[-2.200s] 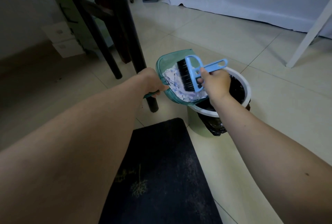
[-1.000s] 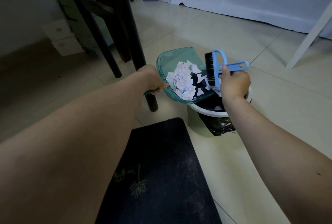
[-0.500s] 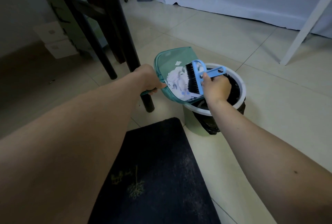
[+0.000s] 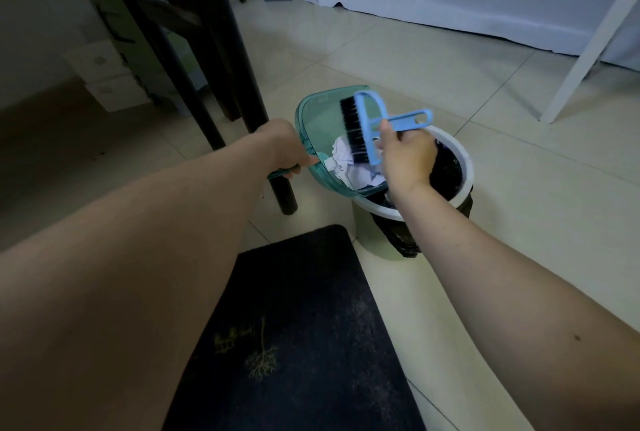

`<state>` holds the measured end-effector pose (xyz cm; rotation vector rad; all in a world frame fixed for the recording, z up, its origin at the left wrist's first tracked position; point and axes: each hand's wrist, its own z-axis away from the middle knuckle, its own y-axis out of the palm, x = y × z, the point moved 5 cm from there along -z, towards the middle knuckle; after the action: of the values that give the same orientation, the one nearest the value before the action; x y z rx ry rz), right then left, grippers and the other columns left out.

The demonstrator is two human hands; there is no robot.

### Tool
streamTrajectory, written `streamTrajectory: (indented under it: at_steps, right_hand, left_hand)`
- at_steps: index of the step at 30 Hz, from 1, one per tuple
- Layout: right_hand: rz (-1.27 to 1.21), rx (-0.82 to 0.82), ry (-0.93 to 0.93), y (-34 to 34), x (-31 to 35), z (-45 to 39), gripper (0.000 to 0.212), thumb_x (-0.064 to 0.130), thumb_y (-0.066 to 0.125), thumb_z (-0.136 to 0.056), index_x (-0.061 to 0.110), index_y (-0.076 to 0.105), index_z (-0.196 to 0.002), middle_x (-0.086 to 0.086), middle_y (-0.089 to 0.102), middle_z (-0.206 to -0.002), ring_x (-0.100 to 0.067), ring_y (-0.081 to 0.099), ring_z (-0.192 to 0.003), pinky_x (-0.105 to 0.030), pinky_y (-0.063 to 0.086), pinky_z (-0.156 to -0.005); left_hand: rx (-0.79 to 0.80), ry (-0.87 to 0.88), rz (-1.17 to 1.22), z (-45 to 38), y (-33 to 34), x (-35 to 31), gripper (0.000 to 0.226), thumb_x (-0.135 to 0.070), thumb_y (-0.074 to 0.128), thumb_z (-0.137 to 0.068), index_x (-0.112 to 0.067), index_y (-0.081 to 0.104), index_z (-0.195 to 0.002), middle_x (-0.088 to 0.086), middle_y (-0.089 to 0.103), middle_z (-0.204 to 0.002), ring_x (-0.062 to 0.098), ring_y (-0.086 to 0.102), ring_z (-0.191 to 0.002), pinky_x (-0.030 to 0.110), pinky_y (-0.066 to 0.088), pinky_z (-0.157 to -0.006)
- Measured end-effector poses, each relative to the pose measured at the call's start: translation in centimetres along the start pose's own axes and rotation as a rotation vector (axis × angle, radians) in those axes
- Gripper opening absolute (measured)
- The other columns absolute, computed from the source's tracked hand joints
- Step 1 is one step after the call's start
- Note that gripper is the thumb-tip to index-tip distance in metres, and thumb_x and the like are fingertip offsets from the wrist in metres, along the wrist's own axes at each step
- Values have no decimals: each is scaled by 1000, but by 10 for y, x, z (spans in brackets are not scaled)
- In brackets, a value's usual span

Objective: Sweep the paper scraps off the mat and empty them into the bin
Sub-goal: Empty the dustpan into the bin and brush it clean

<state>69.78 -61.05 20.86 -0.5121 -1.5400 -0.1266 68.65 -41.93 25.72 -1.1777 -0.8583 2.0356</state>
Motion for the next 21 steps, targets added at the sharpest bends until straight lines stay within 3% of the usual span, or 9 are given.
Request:
streamTrajectory:
  at_steps: [4,9,12,14,17,21]
  right_hand:
    - [210,48,29,-1,-17,-3,36,37,55,-92,5,69,-84,-7,71,-85,-23,67,-78,-29,50,-68]
    - [205,-37,101,-26,-32,-14,38,36,54,-93,2,67,-82,-9,69,-81,-27,65,-75,-36,52,-70]
    - [209,-86,90,-36,-28,-17,35,34,53,-94,7,63,-74,-5,63,-72,-24,59,-70,-29,43,-64]
    - [154,-135,85,-40,-24,-18,36,34,53,-94,10,57,-67,-5,63,-70,-25,60,-69,-31,46,-64]
    - [37,-182,80,-39,-17,-16,33,35,54,-92,8,63,-75,-8,69,-79,-26,67,-76,-41,55,-74]
    - [-36,-28,50,-17,-9,-7,30,31,57,-91,6,69,-80,-7,72,-80,-21,68,-75,-36,56,-74]
  left_hand:
    - [-1,3,-23,0,0,0,32,-24,72,-83,2,67,-102,10,65,-83,19,60,-75,37,57,-90]
    - [-14,-4,-37,-4,-3,5,34,-25,73,-83,1,67,-103,10,67,-84,20,62,-75,38,57,-88]
    - [-18,2,-34,-4,-4,7,33,-24,73,-83,2,67,-102,9,66,-79,19,61,-74,38,57,-88]
    - [-18,5,-42,-4,-4,8,33,-25,72,-83,2,67,-102,10,66,-81,20,61,-74,38,57,-89]
    - [-24,4,-49,-5,-5,8,33,-26,72,-83,2,67,-102,9,66,-83,19,61,-74,36,57,-88]
    - [-21,-1,-39,-5,-5,7,33,-24,72,-83,1,66,-102,10,65,-83,19,60,-74,36,57,-87]
